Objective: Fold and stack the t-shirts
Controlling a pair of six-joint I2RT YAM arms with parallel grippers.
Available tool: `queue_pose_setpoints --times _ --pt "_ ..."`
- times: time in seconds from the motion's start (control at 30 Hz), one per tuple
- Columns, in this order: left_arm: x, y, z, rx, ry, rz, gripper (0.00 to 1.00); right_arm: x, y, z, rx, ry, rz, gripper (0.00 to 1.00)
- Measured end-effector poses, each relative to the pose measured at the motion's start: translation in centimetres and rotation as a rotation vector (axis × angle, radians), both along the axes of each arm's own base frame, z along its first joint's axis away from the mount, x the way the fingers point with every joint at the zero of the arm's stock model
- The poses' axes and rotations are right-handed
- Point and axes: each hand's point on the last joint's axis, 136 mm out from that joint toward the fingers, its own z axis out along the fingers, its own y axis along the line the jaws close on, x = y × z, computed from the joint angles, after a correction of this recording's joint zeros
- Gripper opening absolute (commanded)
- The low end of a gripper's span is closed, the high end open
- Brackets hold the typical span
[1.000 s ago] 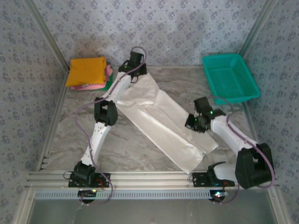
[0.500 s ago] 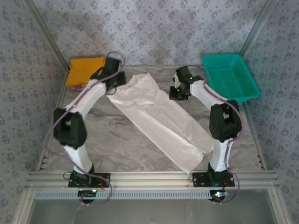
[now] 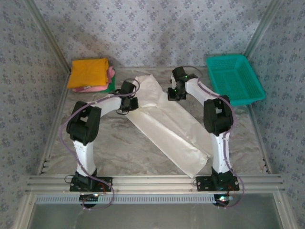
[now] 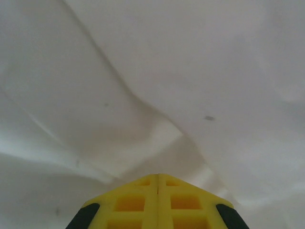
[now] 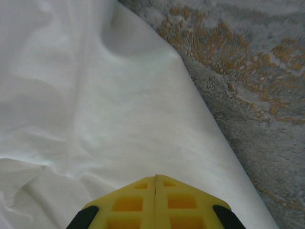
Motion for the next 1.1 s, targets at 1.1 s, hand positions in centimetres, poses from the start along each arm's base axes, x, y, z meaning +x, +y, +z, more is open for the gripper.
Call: queue_pose_setpoints --times 1.1 --pt "19.6 -4.9 5.9 -0.061 -0.257 -0.155 0.07 -5.9 3.5 -3.4 0.192 0.181 -0.115 0.06"
